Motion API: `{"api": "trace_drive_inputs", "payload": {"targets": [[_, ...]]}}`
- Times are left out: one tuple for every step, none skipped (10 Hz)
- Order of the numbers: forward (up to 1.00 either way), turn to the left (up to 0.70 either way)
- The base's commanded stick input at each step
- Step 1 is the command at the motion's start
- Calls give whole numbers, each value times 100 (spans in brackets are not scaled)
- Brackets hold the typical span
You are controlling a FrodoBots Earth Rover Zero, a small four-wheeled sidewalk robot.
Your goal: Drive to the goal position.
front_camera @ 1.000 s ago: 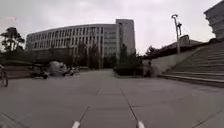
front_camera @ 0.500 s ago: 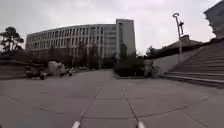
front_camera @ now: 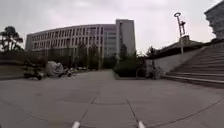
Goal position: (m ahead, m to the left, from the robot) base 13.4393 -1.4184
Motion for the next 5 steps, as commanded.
{"api": "trace_drive_inputs", "payload": {"targets": [[60, 0], [60, 0], [60, 0], [60, 0], [60, 0]]}}
